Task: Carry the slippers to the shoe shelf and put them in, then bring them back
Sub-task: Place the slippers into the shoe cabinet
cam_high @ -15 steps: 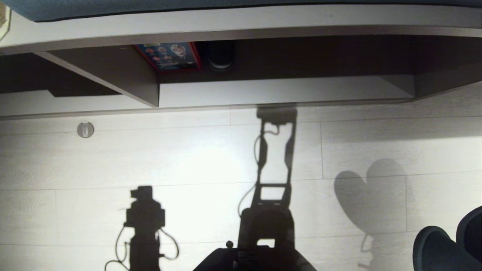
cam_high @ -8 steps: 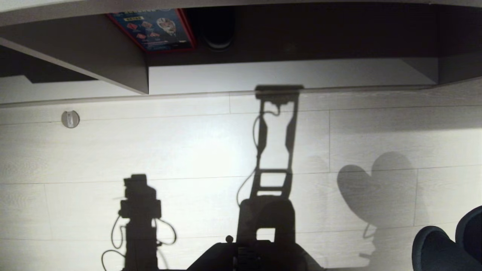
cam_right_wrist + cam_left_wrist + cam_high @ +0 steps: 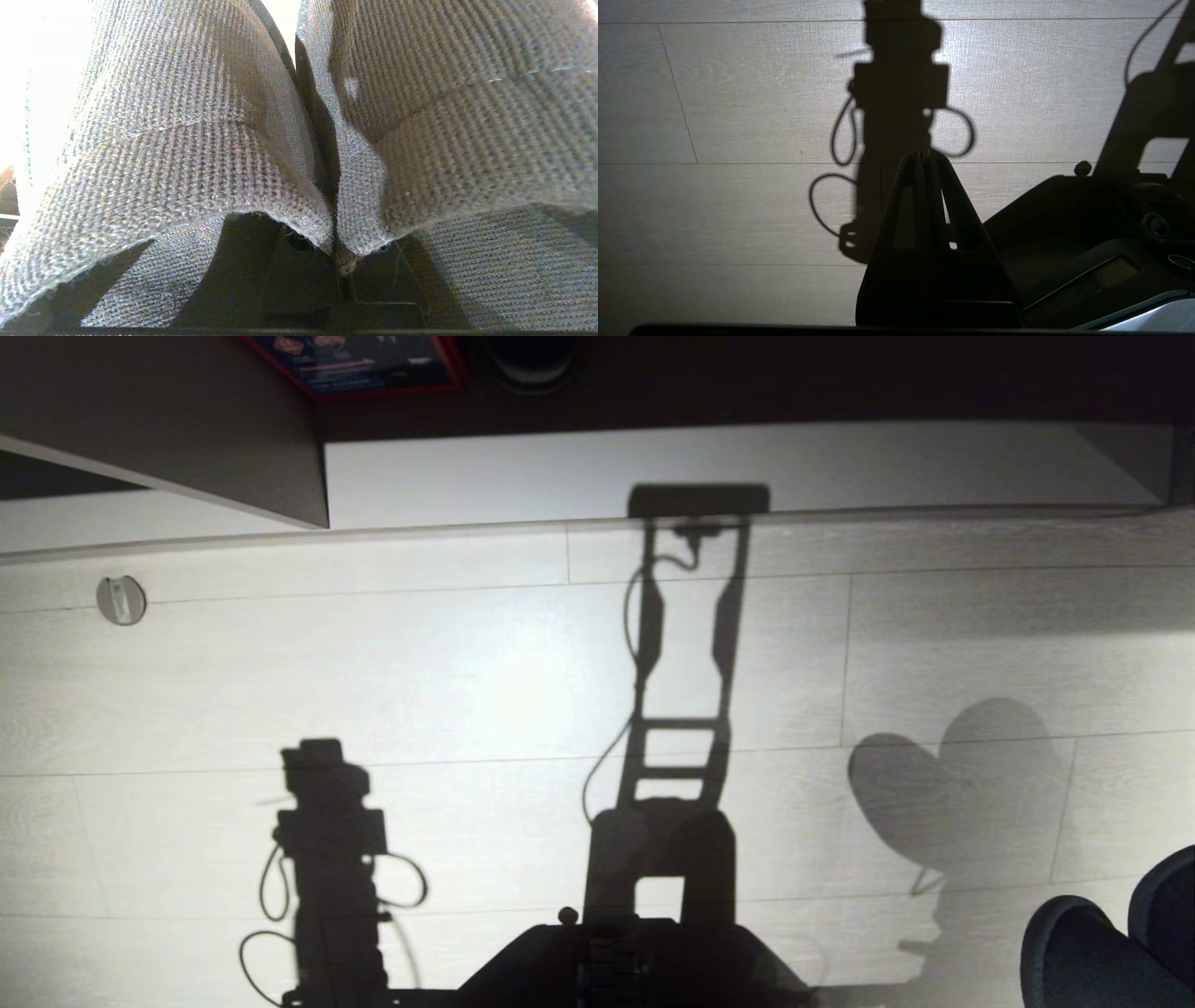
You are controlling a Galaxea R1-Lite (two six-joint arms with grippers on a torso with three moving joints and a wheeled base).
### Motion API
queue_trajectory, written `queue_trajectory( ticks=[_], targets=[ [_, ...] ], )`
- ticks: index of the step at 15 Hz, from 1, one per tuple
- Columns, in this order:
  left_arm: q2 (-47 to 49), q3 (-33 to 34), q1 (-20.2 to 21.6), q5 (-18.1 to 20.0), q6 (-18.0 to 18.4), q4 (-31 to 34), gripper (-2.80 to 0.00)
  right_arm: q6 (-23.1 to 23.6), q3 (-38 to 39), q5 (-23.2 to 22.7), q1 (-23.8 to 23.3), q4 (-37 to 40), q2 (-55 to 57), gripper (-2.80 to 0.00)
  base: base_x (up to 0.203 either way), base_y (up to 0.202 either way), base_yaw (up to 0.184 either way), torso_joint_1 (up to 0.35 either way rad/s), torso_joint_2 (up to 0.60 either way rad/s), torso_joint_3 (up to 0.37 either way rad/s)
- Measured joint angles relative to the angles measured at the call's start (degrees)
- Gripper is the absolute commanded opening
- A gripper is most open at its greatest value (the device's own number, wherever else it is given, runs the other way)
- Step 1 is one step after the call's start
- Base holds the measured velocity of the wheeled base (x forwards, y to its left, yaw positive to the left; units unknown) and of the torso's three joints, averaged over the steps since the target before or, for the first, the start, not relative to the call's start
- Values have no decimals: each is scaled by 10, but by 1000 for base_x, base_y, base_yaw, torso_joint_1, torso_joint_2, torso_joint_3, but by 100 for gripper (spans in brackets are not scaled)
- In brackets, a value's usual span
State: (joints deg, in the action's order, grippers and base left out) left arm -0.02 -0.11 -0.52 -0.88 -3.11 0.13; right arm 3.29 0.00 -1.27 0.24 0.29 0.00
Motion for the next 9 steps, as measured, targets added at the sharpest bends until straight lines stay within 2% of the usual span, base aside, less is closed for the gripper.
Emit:
queue_trajectory(
  ticks=[9],
  targets=[
    [0,1,0,1,1,-2,-280,0,0,0,0,0,0,-280,0,0,0,1,1,-12]
  ],
)
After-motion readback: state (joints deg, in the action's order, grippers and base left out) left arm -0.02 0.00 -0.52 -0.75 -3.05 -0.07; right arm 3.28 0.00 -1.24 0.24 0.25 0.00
